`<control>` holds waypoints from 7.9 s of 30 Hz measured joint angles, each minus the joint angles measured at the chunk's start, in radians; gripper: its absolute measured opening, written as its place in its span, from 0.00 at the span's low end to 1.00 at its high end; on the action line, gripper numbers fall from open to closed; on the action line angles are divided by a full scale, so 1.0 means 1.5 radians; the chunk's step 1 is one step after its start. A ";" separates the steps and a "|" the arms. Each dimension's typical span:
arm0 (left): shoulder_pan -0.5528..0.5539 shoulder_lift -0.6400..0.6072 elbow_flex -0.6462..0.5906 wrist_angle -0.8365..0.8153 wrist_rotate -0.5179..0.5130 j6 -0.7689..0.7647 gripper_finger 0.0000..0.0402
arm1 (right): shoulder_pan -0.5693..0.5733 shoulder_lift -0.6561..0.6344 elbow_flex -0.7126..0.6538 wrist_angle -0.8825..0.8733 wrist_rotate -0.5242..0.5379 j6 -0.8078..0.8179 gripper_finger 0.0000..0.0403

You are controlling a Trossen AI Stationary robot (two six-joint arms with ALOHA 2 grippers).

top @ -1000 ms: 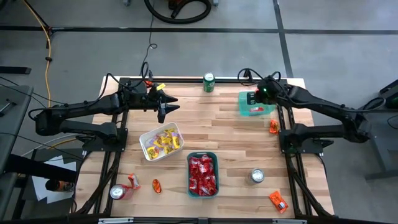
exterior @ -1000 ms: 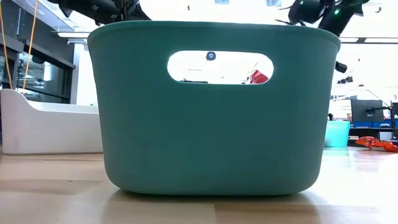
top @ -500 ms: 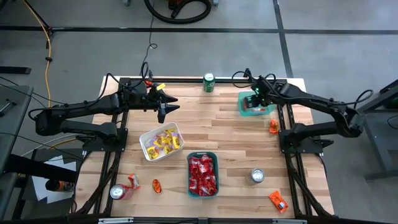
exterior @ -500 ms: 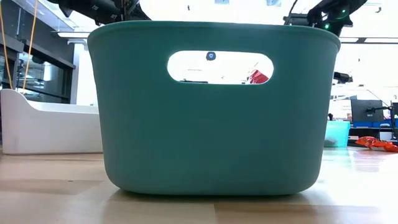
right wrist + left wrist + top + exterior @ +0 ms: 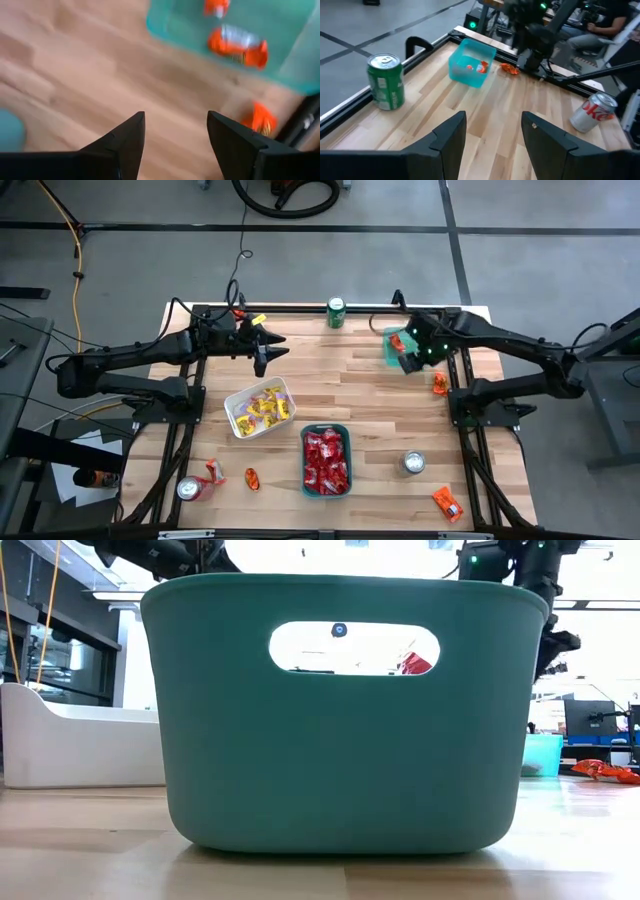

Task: Sort candy
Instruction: Put the orange chocolate into the transparent green bin

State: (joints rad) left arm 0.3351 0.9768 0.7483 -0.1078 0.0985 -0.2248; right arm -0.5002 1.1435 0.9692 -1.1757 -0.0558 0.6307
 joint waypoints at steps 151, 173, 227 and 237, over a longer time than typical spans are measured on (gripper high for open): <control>0.351 0.597 0.417 -0.659 -0.284 -0.113 0.44 | -0.018 0.040 0.039 0.362 0.101 -0.016 0.60; 0.378 0.460 0.063 -0.275 -0.449 -0.460 0.44 | -0.021 0.041 0.039 0.338 0.086 -0.077 0.60; 0.089 0.473 0.154 -0.314 -0.408 -0.410 0.00 | 0.015 0.041 0.039 0.340 0.088 -0.078 0.60; -0.070 0.273 0.154 -0.165 -0.293 -0.138 0.00 | 0.016 0.041 0.038 0.390 0.046 -0.095 0.60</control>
State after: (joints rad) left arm 0.2295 1.3865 0.9793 -0.3546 -0.3414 -0.4324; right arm -0.4764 1.2045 1.0270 -0.5904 0.0137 0.4879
